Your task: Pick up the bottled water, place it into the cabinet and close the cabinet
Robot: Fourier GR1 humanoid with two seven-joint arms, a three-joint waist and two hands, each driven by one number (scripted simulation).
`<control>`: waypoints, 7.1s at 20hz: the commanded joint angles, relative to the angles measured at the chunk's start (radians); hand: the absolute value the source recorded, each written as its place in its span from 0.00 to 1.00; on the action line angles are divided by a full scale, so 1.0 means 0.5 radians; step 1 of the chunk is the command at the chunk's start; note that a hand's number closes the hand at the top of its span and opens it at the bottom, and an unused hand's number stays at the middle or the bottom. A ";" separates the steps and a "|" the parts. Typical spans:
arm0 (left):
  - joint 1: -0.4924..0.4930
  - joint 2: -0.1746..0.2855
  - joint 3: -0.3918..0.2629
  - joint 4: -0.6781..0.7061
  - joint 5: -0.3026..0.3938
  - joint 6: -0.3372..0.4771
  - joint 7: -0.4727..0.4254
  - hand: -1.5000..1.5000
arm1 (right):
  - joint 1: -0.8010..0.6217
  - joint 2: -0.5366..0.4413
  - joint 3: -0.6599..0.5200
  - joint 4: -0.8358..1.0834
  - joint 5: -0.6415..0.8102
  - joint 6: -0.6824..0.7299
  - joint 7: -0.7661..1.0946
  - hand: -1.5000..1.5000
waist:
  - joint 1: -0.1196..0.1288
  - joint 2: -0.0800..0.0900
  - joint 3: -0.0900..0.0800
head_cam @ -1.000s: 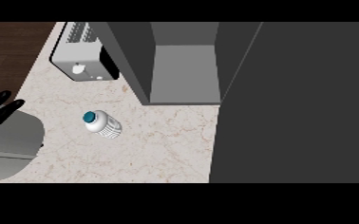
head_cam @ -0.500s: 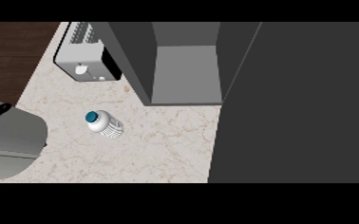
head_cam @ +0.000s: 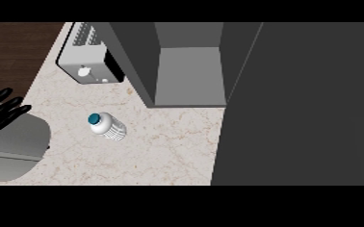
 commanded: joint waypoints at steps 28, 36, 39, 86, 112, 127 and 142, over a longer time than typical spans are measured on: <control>-0.658 -0.603 -0.015 1.380 -1.853 -0.067 -0.948 0.00 | -0.051 -0.166 0.092 -0.204 0.093 -0.156 0.131 0.00 | -0.094 0.054 -0.058; -0.625 -0.655 -0.158 1.643 -2.145 0.129 -1.492 0.00 | -0.002 -0.184 0.178 -0.145 0.136 -0.211 0.044 0.00 | -0.100 0.051 -0.060; -0.718 -0.657 -0.195 1.775 -2.160 0.163 -1.573 0.00 | -0.140 -0.199 0.053 -0.182 0.047 -0.202 0.128 0.00 | -0.088 0.058 -0.060; -0.651 -1.279 -0.933 1.102 -1.450 2.255 -1.590 1.00 | -0.038 -0.388 0.107 -0.211 0.035 -0.368 0.084 0.00 | -0.008 0.026 -0.047; -1.497 -1.279 -1.184 1.435 -1.065 3.093 -1.047 1.00 | 0.272 -0.497 0.255 -0.356 0.025 -0.433 -0.070 0.00 | -0.049 0.033 -0.047; -2.019 -1.279 -1.045 2.448 -0.978 3.289 -1.441 1.00 | 0.191 -0.475 0.158 -0.122 -0.107 -0.360 -0.255 0.00 | -0.095 0.062 -0.048; -2.240 -1.279 -0.977 2.819 -0.969 3.320 -1.560 0.00 | 0.284 -0.539 0.069 -0.173 -0.188 -0.241 -0.350 0.00 | -0.135 0.074 -0.048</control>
